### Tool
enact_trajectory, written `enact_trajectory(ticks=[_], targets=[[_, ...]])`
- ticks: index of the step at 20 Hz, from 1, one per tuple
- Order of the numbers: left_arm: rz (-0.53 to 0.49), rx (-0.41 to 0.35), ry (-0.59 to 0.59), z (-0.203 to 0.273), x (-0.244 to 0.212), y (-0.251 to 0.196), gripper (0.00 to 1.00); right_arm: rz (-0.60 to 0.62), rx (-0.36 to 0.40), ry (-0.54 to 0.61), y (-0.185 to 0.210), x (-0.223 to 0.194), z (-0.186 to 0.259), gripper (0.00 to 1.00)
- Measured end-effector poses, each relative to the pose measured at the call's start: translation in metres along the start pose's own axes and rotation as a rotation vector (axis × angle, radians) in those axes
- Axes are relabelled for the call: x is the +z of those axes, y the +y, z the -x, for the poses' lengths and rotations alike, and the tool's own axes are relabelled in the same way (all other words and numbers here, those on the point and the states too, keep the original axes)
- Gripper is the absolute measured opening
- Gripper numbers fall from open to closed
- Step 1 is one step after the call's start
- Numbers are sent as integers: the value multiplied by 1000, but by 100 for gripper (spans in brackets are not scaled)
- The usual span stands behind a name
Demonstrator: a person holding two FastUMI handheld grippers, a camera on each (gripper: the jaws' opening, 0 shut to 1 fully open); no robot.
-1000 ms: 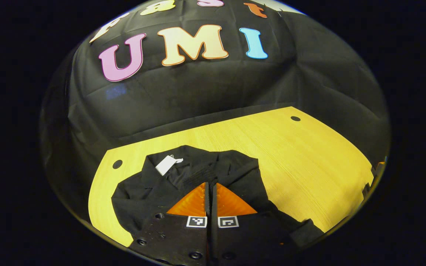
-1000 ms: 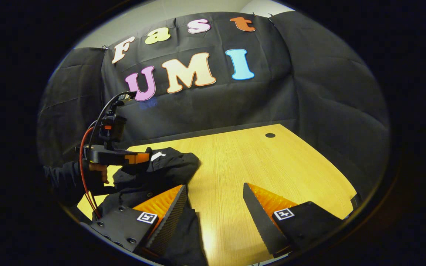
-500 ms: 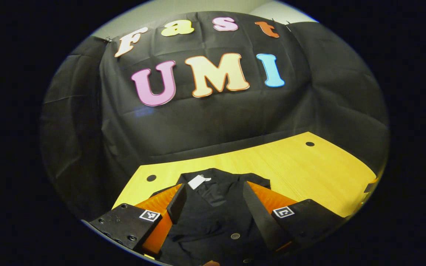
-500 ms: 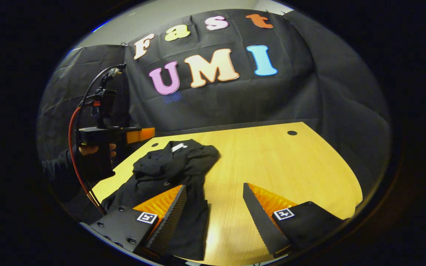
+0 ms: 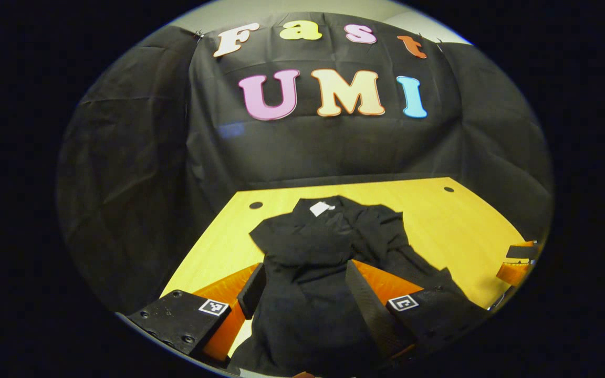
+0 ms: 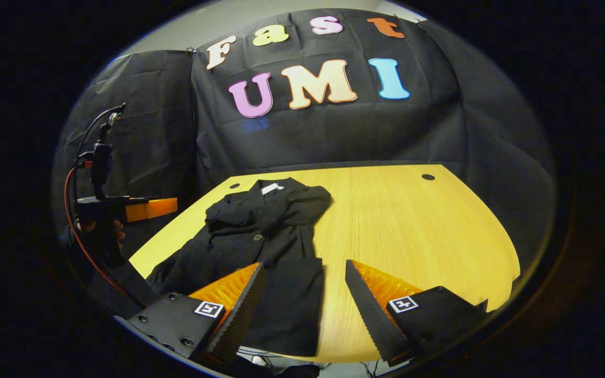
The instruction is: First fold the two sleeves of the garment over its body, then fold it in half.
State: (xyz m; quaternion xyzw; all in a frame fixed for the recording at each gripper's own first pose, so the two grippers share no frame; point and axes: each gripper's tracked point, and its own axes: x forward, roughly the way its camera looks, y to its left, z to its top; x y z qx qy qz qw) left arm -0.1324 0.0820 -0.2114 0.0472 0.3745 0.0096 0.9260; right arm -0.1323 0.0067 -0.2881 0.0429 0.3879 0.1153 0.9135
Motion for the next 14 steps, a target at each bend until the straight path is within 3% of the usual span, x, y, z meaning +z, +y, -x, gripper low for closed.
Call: enact_trajectory(ticks=[8,9,11,13,14], targets=[[55,0,156,38,-99,47,95,20,-87,117,18,-58,2,98],[68,-4,181,40,-112,49,95,23,-98,132,18,-64,2,93],[82,-10,218,42,-132,52,94,22,-115,160,18,-75,-1,98],[80,-11,259,43,-153,55,94,24,-131,193,18,-87,-4,93],[80,-11,274,44,-162,58,94,26,-141,212,17,-94,-7,98]])
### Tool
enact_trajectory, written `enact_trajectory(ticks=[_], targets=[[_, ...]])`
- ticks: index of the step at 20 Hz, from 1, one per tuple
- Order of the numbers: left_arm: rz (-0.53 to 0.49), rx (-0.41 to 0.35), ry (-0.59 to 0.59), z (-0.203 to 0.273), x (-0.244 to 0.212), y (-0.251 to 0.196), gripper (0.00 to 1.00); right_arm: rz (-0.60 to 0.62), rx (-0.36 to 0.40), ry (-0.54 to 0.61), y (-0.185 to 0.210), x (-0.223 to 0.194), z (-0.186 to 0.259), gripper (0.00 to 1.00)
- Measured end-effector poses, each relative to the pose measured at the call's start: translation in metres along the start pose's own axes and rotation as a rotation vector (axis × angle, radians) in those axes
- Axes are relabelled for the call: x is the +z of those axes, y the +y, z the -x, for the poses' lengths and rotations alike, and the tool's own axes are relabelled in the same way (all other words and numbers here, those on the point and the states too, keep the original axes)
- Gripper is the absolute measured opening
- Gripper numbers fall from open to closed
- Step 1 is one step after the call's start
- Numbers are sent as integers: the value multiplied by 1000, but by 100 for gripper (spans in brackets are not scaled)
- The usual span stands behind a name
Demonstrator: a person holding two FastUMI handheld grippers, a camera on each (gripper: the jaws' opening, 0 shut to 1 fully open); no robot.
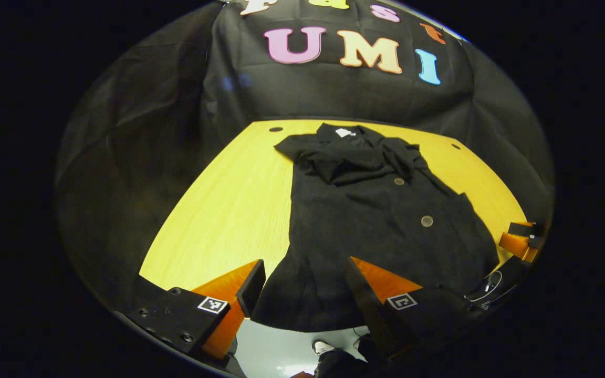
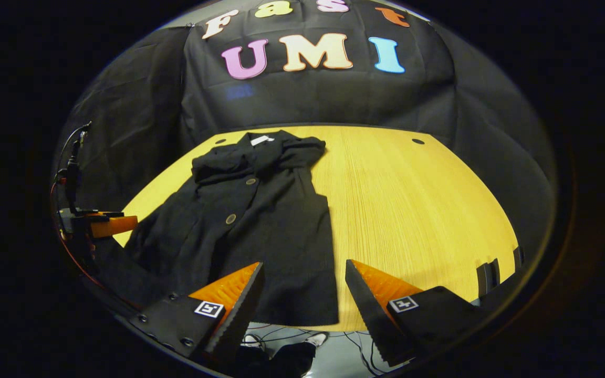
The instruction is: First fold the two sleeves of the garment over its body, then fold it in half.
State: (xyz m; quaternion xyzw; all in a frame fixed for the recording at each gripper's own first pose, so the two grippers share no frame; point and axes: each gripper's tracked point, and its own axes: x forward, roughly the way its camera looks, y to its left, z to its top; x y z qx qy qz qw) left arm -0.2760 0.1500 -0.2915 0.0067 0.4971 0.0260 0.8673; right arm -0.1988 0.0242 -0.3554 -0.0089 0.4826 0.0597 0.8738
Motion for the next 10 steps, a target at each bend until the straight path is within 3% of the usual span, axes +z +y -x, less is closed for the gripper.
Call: enact_trajectory(ticks=[2,3,7,9,10], targets=[[11,-5,29,-3,-16,5,94,0,-19,39,0,-12,-7,93],[18,-11,47,-6,-24,6,94,2,-30,60,1,-19,-12,98],[40,-31,106,-12,-48,6,94,23,-69,154,3,-45,-24,98],[2,-50,80,-11,-47,4,91,5,-79,163,2,-44,-24,99],[-16,-53,88,-9,-52,4,94,-12,-78,173,3,-45,-23,96]])
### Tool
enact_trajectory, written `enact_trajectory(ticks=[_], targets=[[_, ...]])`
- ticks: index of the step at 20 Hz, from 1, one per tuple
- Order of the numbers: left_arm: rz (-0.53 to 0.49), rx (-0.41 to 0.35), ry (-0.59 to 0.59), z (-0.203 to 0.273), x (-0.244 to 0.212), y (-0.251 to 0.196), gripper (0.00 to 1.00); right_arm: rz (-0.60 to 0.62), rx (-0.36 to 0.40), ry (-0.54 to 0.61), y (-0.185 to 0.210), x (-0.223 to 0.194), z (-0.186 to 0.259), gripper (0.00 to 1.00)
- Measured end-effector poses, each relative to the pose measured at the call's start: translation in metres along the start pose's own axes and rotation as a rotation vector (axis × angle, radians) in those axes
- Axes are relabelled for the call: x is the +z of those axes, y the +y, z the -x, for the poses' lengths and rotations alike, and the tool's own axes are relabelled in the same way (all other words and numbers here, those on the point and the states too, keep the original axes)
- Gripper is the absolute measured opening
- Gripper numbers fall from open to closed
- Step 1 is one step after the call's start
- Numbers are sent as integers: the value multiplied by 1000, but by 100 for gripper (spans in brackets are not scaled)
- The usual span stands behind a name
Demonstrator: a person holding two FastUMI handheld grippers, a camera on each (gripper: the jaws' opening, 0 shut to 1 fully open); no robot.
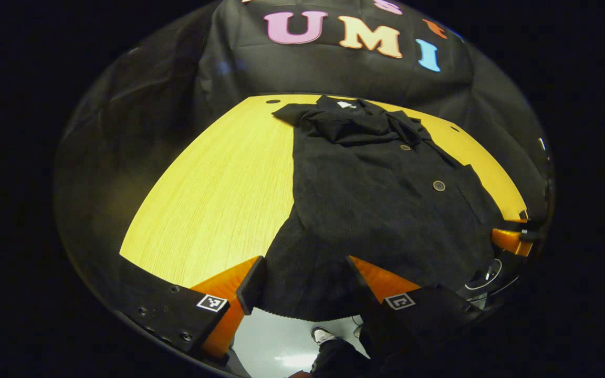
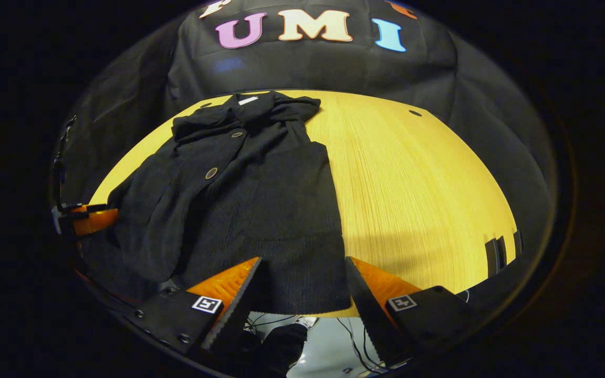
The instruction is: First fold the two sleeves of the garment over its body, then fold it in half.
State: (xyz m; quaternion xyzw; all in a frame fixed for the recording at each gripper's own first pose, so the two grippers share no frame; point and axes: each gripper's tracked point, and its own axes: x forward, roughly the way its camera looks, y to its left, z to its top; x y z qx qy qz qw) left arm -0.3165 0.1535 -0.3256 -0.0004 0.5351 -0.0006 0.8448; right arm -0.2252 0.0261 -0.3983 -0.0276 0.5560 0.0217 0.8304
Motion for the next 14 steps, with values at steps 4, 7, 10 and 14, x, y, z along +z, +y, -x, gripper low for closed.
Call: enact_trajectory(ticks=[4,7,10,14], targets=[[-9,-2,-46,1,3,0,93,-3,18,-12,3,0,-2,95],[-3,-1,-47,-2,4,-4,81,31,60,-22,13,1,-3,76],[49,-7,-69,-4,8,-11,41,54,156,-35,27,3,-4,35],[75,10,-37,-7,7,-17,0,-80,265,6,27,7,-6,13]])
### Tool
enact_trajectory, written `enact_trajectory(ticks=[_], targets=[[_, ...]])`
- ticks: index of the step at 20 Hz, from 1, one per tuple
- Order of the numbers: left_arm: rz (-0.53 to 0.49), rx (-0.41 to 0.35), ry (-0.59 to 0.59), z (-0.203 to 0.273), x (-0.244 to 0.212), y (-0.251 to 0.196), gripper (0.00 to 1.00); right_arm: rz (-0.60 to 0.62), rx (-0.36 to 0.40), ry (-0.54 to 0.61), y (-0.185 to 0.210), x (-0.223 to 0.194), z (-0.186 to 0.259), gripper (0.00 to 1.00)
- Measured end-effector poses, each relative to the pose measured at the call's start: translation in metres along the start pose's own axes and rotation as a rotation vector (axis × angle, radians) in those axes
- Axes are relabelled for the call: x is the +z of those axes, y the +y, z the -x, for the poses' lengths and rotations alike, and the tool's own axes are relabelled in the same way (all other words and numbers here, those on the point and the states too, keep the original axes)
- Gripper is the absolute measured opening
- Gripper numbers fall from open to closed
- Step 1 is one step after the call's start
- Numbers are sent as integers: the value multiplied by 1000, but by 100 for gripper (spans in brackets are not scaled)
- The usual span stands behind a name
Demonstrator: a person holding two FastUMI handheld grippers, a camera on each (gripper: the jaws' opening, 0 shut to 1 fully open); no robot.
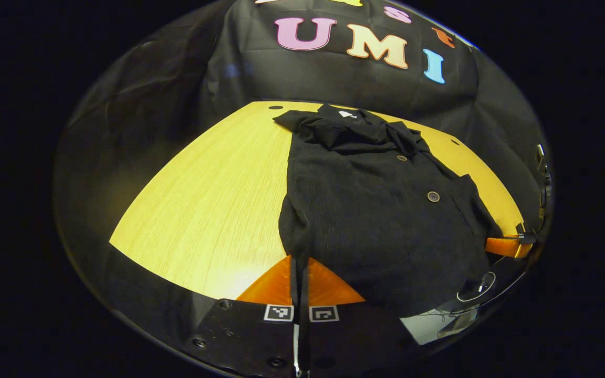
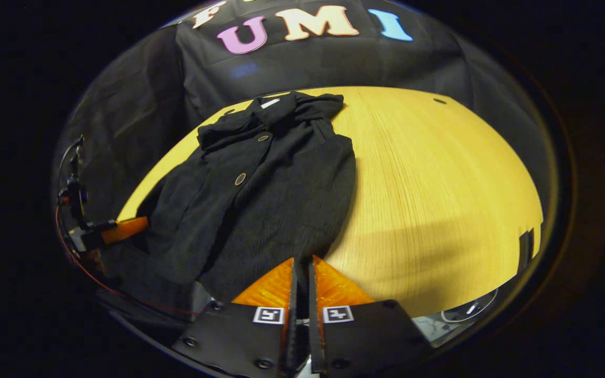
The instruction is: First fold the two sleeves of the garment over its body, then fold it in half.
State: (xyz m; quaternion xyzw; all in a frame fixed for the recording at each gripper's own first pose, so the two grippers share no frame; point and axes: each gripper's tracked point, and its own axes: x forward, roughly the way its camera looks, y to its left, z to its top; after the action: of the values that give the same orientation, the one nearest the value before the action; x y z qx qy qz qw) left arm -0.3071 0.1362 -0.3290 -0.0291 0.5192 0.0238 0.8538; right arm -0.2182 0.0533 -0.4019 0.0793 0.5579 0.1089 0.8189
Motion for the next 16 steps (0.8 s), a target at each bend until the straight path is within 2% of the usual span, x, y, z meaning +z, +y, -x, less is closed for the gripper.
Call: enact_trajectory(ticks=[1,5,7,9,13,14,16], targets=[[9,2,16,2,2,1,0,-21,21,1,2,3,0,5],[88,36,53,6,4,4,0,94,23,-5,4,4,6,5],[158,50,30,11,18,5,0,114,52,-22,8,13,11,5],[187,58,2,19,31,4,0,123,92,-27,16,28,17,5],[158,40,-34,21,59,-4,0,141,137,-51,29,66,20,5],[143,35,-39,20,67,-6,0,145,140,-60,32,76,18,1],[131,23,-54,16,84,-10,0,158,143,-81,39,96,17,5]])
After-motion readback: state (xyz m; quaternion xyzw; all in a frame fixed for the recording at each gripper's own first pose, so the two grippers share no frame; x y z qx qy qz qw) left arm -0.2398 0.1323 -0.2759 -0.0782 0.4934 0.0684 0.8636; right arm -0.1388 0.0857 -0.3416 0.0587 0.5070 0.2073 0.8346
